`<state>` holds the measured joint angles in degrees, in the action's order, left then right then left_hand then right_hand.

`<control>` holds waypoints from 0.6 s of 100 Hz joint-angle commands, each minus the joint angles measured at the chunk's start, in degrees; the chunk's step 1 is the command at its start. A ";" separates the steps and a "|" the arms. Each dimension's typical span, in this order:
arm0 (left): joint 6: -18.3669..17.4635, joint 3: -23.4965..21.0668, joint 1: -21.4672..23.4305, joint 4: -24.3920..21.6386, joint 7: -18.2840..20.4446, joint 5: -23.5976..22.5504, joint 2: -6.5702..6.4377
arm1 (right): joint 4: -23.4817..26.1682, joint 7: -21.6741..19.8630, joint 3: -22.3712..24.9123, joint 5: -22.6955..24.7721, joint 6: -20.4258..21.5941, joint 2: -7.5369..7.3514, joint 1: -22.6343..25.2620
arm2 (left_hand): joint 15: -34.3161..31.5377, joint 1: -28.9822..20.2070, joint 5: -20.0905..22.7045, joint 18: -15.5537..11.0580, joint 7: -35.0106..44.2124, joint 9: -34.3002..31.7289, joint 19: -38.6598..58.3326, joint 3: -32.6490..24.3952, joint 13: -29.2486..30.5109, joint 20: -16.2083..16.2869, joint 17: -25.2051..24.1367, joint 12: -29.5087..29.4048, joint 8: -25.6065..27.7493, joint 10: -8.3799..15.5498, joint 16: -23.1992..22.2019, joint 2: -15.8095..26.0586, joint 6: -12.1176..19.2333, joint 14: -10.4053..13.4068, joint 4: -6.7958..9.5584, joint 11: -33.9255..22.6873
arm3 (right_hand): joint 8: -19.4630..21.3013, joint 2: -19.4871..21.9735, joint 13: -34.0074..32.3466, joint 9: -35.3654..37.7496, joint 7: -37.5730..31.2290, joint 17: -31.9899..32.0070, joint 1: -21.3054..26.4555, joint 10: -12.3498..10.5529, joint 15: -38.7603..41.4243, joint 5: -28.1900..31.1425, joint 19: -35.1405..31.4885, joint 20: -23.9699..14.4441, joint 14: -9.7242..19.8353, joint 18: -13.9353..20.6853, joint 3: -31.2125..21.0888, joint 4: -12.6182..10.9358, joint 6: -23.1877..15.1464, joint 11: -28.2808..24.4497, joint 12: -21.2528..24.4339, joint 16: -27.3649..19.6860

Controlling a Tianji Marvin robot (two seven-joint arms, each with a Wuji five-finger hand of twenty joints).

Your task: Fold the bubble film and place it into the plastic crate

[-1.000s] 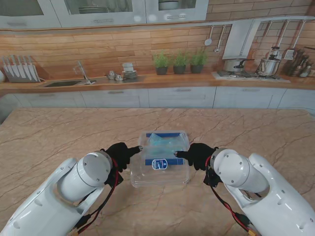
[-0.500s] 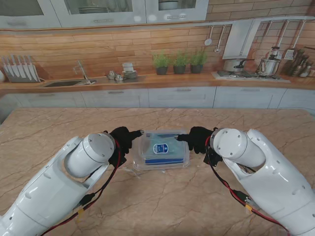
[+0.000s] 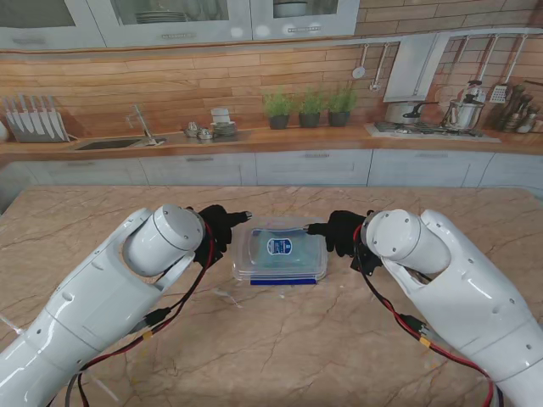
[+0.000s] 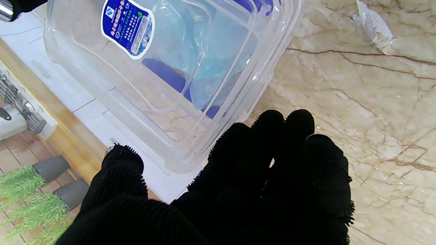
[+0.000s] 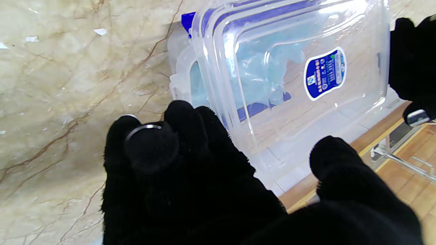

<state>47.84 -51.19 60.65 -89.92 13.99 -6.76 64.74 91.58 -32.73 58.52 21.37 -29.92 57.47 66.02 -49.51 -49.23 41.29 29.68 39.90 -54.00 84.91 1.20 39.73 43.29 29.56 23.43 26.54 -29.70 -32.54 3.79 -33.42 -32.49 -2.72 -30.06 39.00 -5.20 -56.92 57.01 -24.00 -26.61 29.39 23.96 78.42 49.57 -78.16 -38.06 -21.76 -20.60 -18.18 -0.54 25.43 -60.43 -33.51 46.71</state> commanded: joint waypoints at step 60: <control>-1.09 4.93 -8.23 9.81 1.40 3.03 3.47 | -10.03 0.54 -5.39 -4.03 -0.09 2.34 -8.19 | -0.74 -0.11 0.82 -2.55 3.75 1.48 0.10 0.42 -0.11 1.06 0.05 1.40 3.10 5.13 -0.52 0.05 15.21 -1.24 0.71 -0.96 | 0.34 -0.94 -2.29 2.08 0.92 -1.00 -1.22 1.06 1.21 -0.14 -6.62 -1.12 1.94 2.60 -0.29 -0.91 -13.35 -3.23 -0.69 0.66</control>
<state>47.04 -46.44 52.77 -80.32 14.92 -4.31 66.84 81.87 -32.25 53.74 17.95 -29.92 58.74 58.48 -49.49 -49.23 41.29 29.35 39.92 -54.00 84.91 1.20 39.73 43.29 29.56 24.08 28.03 -27.53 -32.54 3.79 -30.86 -32.31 -2.72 -30.07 38.99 -5.20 -56.98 57.03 -24.00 -26.62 29.39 23.16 78.42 49.57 -78.34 -38.06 -21.09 -20.60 -18.18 -0.54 23.42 -60.86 -33.52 46.71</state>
